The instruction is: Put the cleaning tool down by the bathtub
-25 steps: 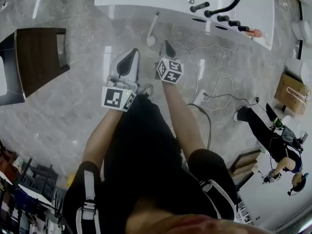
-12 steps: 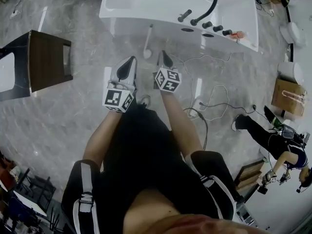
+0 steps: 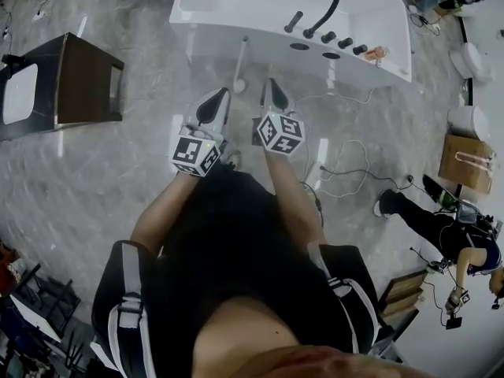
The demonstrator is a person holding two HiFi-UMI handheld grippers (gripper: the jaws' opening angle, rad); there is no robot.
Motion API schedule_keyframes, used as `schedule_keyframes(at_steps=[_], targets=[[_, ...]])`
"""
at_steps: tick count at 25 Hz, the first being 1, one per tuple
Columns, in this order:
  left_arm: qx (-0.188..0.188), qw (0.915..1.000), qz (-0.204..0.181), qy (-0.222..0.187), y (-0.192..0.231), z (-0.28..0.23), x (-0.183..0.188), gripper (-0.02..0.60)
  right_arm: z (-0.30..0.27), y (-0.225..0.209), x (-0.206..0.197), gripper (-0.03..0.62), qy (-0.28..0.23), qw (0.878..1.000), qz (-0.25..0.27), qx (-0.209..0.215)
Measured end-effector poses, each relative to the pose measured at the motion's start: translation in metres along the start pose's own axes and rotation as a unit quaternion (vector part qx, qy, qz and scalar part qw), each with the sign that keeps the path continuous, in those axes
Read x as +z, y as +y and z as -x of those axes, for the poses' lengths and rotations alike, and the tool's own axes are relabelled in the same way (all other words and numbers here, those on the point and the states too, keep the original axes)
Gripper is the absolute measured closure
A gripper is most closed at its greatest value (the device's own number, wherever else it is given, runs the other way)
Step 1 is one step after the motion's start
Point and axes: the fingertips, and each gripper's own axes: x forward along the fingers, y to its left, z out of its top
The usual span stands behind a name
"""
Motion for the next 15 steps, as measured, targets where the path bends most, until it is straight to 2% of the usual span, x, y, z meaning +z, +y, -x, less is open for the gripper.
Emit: schedule_keyframes(at_steps=[9,15], targets=[[0.01,0.9998,-0.016,-0.001,-0.037,0.035,0.012,0.574,0.083,0.023,0.044,0.594,-0.037,0.999,0.017,0.03],[0.008,0.9995,-0.03,-0.006,-0.039,0.053,0.028,0.574,0.122,0.053,0.07,0.594,-0.068,0.996,0.032,0.05]])
